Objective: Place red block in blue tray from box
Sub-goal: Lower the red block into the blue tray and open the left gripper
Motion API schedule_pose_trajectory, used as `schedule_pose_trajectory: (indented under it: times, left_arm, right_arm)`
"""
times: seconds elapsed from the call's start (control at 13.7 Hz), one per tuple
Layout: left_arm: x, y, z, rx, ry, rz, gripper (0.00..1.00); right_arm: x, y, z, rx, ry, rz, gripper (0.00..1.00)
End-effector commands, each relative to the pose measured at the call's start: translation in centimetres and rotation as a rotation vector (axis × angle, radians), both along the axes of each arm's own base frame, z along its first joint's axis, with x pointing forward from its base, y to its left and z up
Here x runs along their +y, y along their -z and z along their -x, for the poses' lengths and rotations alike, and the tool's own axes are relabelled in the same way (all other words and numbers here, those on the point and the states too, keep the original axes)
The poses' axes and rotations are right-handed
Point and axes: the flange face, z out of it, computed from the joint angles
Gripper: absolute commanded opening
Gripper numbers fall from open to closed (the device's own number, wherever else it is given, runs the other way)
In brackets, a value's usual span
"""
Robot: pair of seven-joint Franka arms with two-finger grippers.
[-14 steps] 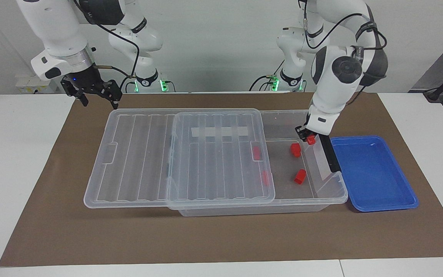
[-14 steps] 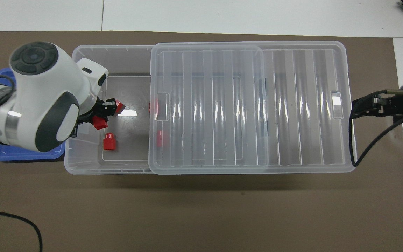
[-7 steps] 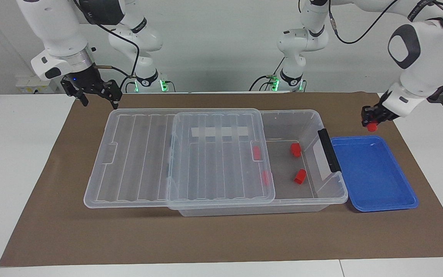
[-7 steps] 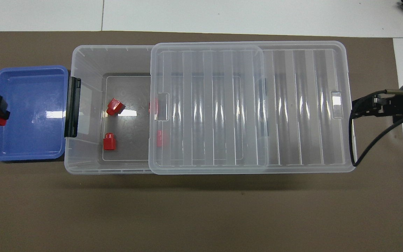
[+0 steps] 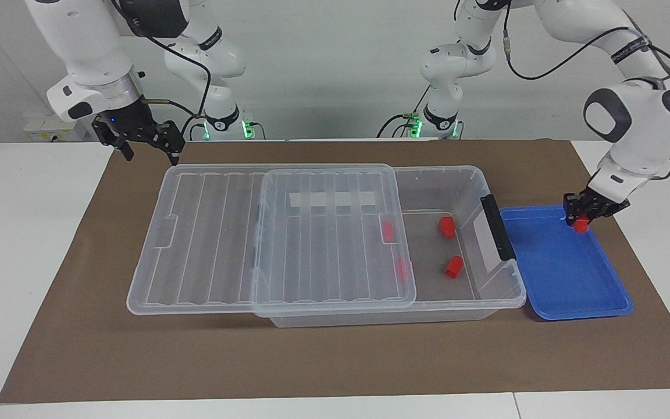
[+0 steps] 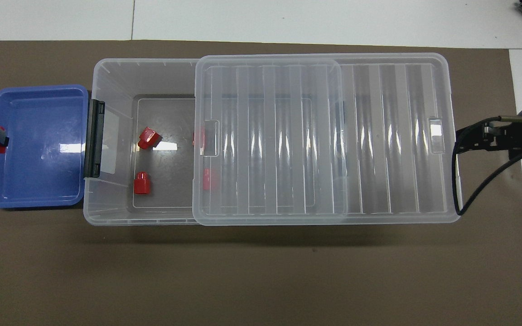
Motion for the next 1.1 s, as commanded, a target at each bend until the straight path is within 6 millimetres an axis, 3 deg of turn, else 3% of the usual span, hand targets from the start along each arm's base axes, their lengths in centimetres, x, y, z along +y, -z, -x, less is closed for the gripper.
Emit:
schedule_pose_trajectory:
  times: [0.0, 0.07, 0.29, 0.58, 0.8, 1.02]
  left_arm:
    - [0.4, 1.0, 0.6, -0.013, 0.016, 0.005, 0.00]
    - [0.5, 2.2, 0.6, -0.003, 0.017, 0.007, 0.00]
    - [1.3, 5.3, 1.0, -0.003, 0.068, 0.003, 0.00]
    - [2.2, 9.6, 0.2, -0.020, 0.064, 0.003, 0.00]
    - [2.1, 10.0, 0.2, -0.019, 0.061, 0.011, 0.00]
    - [1.6, 10.2, 0.1, -0.044, 0.020, 0.063, 0.00]
  right_arm:
    - [-0.3, 1.0, 0.3, -0.035, 0.023, 0.002, 0.10]
    - [-0.4, 1.7, 0.5, -0.055, 0.025, 0.003, 0.00]
    - [-2.8, 4.6, 1.1, -0.099, 0.058, 0.005, 0.00]
    - [-5.8, 8.0, 0.3, -0.177, 0.085, 0.008, 0.00]
    - [-7.8, 9.9, -0.4, -0.190, 0.117, 0.008, 0.00]
    - [-8.2, 12.1, -1.2, -0.201, 0.123, 0.005, 0.00]
